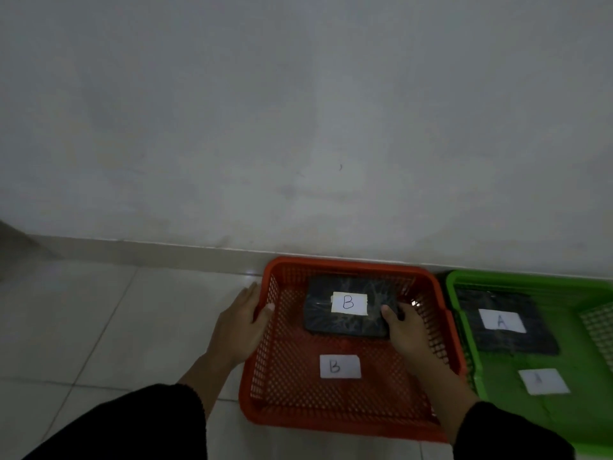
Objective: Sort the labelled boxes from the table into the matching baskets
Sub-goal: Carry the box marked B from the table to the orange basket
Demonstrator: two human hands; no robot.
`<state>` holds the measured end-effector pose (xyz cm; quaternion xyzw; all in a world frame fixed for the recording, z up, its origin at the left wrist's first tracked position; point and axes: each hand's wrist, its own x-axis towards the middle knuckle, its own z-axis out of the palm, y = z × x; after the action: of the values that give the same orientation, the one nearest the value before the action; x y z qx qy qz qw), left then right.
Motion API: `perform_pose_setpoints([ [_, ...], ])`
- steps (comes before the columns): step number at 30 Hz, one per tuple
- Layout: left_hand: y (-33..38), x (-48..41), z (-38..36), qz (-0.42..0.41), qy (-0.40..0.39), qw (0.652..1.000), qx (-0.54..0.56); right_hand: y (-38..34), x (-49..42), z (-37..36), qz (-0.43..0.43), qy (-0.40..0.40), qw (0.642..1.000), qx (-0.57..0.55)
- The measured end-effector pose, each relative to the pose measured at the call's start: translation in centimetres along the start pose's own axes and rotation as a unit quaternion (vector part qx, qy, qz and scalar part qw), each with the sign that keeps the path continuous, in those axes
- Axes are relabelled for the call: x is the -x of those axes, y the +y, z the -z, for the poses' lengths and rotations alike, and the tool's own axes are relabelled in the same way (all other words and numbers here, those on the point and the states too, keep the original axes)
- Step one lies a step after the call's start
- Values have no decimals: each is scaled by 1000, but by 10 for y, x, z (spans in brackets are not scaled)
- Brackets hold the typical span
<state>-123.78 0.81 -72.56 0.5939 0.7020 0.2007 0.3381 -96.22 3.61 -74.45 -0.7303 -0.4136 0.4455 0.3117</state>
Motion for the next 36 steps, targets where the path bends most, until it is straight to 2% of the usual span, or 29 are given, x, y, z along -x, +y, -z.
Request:
perform_pose_setpoints([
  [12,-10,-1,-12,-41,32,997,51,12,-11,-29,-8,30,999,-10],
  [22,-11,-2,-15,-35,37,997,61,3,-4,-61,9,-31,999,-38],
  [29,-9,-3,-15,-20,28,998,52,-1,4,-52,9,-86,995,-45],
  [36,9,-1,-5,-48,13,998,24,-9,17,-22,20,-62,998,17],
])
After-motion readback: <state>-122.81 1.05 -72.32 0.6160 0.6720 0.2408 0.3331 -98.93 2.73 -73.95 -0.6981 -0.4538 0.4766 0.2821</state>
